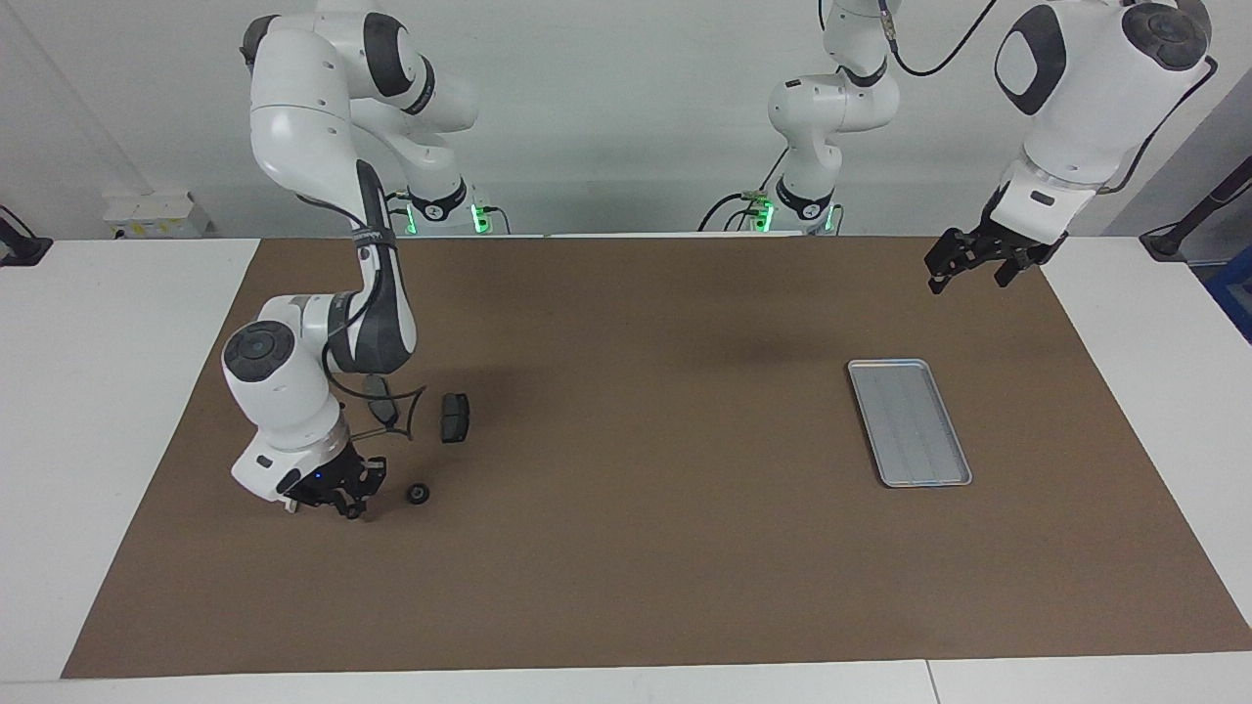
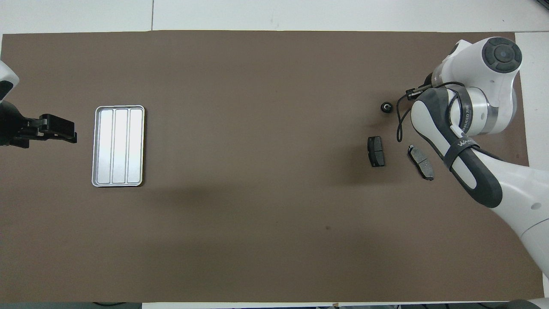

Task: Place bearing gear from tray to pile
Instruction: 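Lower the bearing beside the first one and open the right gripper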

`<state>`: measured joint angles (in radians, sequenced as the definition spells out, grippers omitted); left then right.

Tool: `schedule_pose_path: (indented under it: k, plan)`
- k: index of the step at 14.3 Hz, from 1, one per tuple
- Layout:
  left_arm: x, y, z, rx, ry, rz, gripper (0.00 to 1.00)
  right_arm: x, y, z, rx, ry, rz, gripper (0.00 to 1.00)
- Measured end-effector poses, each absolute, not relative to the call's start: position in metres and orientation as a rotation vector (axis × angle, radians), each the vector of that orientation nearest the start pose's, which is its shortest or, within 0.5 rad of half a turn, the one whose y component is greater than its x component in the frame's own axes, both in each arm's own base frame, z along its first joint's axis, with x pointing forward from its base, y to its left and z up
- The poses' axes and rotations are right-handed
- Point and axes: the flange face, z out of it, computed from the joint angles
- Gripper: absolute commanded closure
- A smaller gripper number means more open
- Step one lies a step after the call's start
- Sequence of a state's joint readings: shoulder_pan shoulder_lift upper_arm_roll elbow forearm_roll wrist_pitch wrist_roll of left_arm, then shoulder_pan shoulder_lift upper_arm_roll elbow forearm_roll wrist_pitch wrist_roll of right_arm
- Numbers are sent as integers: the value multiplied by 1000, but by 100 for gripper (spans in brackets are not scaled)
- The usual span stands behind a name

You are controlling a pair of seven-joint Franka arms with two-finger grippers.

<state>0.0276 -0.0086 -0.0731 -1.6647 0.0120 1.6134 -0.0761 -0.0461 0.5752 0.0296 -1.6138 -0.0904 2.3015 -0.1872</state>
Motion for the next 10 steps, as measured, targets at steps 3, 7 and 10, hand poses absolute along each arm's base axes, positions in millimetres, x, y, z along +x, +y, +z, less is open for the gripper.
schedule_pose_path:
  k: [3, 7, 10]
  plan:
    - [552, -24, 588, -3125, -47, 66, 0, 703, -16, 290, -3181, -357, -187, 100]
    - [552, -24, 584, -3125, -47, 79, 0, 704, -12, 289, -3177, -363, -189, 1]
    - [552, -24, 583, -3124, -47, 84, 0, 704, -6, 293, -3175, -342, -182, 0]
